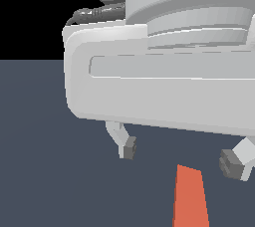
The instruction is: Insert the peg into the horizontal hole in a box.
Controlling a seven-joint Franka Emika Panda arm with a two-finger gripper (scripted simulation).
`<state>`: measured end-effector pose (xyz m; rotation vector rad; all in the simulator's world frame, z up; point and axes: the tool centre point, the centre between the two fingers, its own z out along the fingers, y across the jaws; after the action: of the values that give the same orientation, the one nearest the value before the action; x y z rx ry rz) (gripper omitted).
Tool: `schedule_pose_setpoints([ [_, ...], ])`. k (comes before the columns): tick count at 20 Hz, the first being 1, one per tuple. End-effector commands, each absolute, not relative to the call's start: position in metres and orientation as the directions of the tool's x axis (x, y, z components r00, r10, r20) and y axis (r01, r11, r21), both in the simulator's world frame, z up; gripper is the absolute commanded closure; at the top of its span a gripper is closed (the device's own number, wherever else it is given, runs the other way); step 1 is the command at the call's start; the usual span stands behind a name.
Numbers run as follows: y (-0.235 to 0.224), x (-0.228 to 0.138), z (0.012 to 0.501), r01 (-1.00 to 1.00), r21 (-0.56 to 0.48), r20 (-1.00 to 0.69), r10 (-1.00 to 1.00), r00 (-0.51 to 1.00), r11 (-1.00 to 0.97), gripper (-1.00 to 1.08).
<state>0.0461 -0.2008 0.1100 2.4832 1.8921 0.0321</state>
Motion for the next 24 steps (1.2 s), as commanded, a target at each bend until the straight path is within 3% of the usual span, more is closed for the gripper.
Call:
schedule_pose_setpoints([
  [1,-0.230,0.044,0.096,0.953,0.020,0.004,0.953,0.303,-0.303,-0.92],
  [10,-0.288,0.035,0.069,0.926,0.002,0.000,0.926,0.379,-0.379,-0.92],
  [24,-0.292,0.033,0.036,0.923,0.000,0.000,0.923,0.386,-0.386,-0.92],
])
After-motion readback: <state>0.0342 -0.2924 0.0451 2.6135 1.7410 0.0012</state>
